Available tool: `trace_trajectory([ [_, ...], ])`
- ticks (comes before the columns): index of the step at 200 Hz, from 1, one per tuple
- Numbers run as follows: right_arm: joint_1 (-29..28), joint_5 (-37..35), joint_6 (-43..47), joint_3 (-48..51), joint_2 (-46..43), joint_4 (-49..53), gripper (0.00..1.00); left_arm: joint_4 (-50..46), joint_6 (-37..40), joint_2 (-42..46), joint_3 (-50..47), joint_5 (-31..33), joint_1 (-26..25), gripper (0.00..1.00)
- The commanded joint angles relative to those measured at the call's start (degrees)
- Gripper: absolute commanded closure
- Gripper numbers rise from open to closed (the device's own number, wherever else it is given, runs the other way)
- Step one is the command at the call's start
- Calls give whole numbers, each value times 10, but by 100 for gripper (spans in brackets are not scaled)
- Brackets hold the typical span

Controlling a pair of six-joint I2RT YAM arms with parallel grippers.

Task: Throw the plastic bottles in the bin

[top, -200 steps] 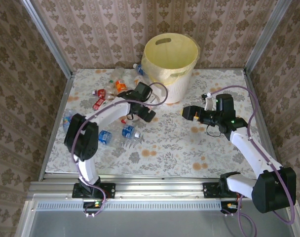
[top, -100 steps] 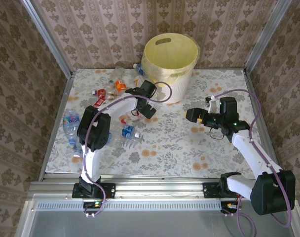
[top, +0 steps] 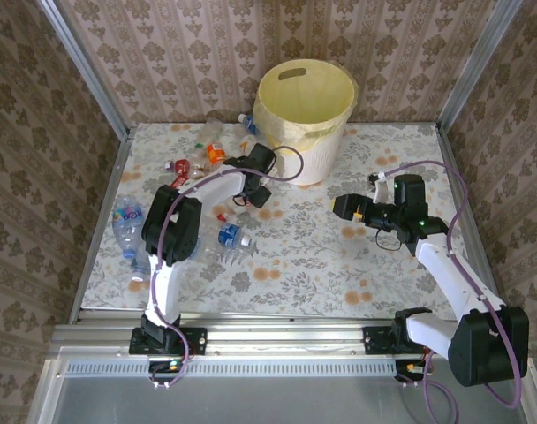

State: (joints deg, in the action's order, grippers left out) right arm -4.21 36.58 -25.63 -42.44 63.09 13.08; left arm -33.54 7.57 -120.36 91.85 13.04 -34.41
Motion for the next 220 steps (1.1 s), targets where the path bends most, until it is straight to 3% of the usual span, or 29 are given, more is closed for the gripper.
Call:
trace_trajectory([
  [1,3,19,8,12,-11,4,0,3,-3,19,-20,-21,7,45],
  [70,3,21,3,14,-12,0,0,23,-20,66,-53,-35,6,70],
  [149,2,18,3,20,-18,4,0,51,-39,133,-99,-38,6,80],
  [220,3,18,7,27,-26,8,0,47,-51,120,-99,-48,2,81],
])
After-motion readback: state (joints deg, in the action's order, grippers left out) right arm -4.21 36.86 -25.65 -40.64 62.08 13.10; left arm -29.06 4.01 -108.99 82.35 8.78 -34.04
